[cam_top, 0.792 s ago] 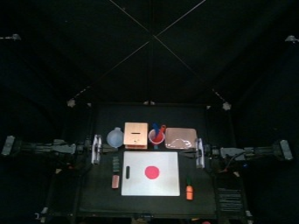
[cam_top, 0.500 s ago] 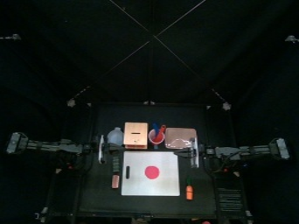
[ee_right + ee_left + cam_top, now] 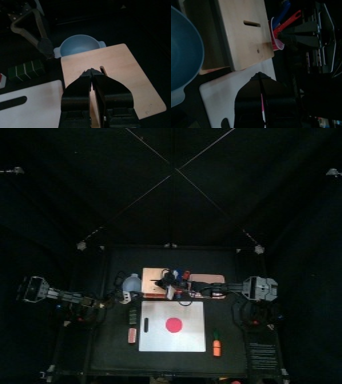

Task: Get the cutter from the drawer then cut the dough then place the extra dough in the bowl
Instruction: Open the drawer

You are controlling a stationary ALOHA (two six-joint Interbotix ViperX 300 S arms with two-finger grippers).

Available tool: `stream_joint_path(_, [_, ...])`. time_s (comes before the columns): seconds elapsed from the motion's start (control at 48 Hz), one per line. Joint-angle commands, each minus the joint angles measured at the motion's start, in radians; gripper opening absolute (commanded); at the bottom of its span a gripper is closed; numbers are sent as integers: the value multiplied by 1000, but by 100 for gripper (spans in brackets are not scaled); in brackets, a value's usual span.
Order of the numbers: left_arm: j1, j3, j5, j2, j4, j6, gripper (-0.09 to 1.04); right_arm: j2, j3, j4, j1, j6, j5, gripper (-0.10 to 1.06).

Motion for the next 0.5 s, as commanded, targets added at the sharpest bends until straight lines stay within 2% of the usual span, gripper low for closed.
stream_joint_path(0.021, [-3, -58, -8, 67, -3, -20, 15, -5, -31, 2, 3, 0, -2, 11])
stream_joint_path(0.167, [-3, -115, -9, 183, 95, -41, 24, 18, -23, 8, 3, 2, 25, 11])
stream_joint_path(0.271, [-3, -141, -3, 221, 100, -78, 35, 18, -18, 15, 3, 2, 52, 11])
stream_joint_path(0.375, [-2, -149, 2, 256, 98, -133, 48, 18, -12, 17, 3, 2, 57, 12])
stream_joint_path(0.5, [-2, -164, 2, 284, 98, -210, 68, 18, -11, 12, 5, 0, 78, 13])
